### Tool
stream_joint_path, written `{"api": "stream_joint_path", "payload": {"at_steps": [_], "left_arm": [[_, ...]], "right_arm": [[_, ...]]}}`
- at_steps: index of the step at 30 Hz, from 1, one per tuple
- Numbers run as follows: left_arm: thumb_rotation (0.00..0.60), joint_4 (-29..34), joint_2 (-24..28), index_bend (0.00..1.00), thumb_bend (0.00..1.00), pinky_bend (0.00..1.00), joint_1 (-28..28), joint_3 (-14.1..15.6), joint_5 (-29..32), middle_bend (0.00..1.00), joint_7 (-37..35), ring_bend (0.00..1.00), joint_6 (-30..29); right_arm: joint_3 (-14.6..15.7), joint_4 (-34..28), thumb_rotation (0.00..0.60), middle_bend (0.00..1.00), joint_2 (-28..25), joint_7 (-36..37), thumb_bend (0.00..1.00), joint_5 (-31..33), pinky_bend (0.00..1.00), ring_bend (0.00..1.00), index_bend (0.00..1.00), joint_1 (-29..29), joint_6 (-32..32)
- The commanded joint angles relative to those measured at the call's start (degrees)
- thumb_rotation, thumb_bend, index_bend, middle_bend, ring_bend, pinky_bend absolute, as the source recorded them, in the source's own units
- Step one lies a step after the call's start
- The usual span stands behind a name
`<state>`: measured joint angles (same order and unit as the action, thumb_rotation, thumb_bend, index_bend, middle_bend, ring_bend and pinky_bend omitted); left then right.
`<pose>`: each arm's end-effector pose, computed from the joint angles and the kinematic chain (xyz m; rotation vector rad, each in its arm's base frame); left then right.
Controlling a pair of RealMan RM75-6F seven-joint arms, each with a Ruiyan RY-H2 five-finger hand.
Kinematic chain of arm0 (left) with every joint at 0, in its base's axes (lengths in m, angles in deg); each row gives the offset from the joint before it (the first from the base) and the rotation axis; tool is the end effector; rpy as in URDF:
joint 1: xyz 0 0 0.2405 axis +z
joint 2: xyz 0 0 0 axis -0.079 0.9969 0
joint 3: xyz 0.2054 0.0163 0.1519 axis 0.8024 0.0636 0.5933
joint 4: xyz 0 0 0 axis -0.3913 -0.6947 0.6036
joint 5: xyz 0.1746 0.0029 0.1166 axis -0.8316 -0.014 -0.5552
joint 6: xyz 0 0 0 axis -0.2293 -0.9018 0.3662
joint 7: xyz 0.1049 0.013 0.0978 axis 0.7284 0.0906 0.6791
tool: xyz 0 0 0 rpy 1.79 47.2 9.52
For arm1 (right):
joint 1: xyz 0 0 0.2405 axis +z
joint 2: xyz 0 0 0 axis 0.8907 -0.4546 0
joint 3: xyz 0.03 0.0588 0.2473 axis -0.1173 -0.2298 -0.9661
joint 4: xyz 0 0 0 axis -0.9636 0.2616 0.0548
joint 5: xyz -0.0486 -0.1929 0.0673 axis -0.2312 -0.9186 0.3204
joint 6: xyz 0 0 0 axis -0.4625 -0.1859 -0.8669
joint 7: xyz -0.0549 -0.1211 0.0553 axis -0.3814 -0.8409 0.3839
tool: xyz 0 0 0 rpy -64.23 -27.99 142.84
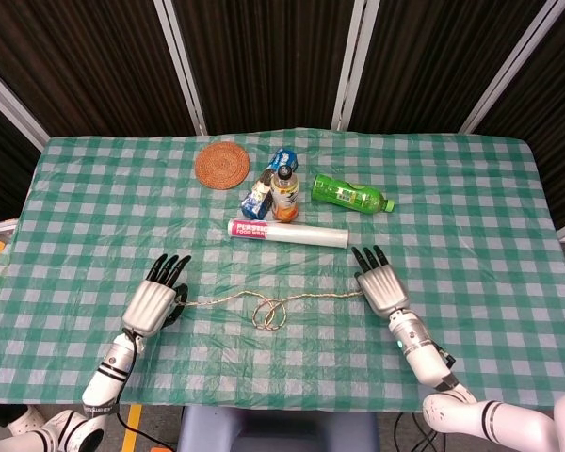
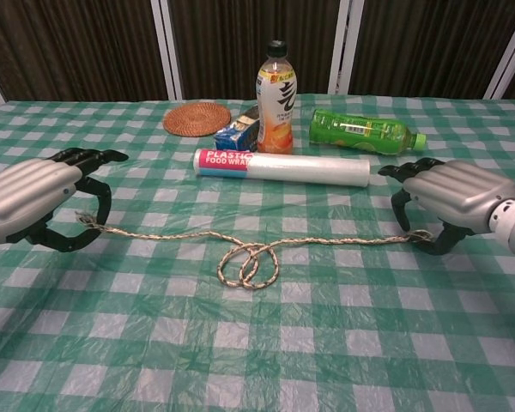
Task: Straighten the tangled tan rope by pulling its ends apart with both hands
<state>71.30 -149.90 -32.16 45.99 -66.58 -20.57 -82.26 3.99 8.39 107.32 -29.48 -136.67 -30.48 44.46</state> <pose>-0.2275 0.2851 -0.0233 -1.7976 -0.7075 -0.9898 -0.2188 -0.3135 -0.0321 1.9109 -0.6631 0.5498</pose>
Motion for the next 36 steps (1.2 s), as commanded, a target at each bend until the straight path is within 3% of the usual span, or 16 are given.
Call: {"api": "stream_joint_path", "payload": {"at_steps": [1, 13, 24, 36], "left_arm": [[0.6, 0.0, 0.0, 0.6, 0.41, 0.04, 0.0, 0.0, 0.0, 0.05, 0.0, 0.0, 0.0], [0.6, 0.2, 0.4, 0.6, 0.42, 0.04, -0.1, -0.3, 0.3, 0.04, 0.1, 0.0, 0.4], [0.6, 0.1, 0.4, 0.6, 0.42, 0.04, -0.1, -0.3, 0.4, 0.04, 0.2, 0.0, 0.8], [0.6, 0.3, 2.7, 0.6, 0.42, 0.04, 0.6, -0.6, 0.3, 0.04, 0.7, 0.0, -0.8]], "right_arm": [[0.0, 0.2, 0.6, 0.0, 0.2, -0.1, 0.43, 0.2, 0.0, 0.0, 0.61, 0.2, -0.1], [0.4, 2.4, 0.6, 0.0, 2.3, -1.2, 0.43, 3.5, 0.0, 0.0, 0.61, 2.0, -0.6], [1.3, 3.0, 0.6, 0.07, 2.4, -1.7, 0.47, 4.4, 0.0, 0.0, 0.75, 2.7, 0.4], [0.5, 0.9, 0.6, 0.08, -3.1, 2.0, 0.52, 5.6, 0.0, 0.0, 0.76, 1.6, 2.3]]}}
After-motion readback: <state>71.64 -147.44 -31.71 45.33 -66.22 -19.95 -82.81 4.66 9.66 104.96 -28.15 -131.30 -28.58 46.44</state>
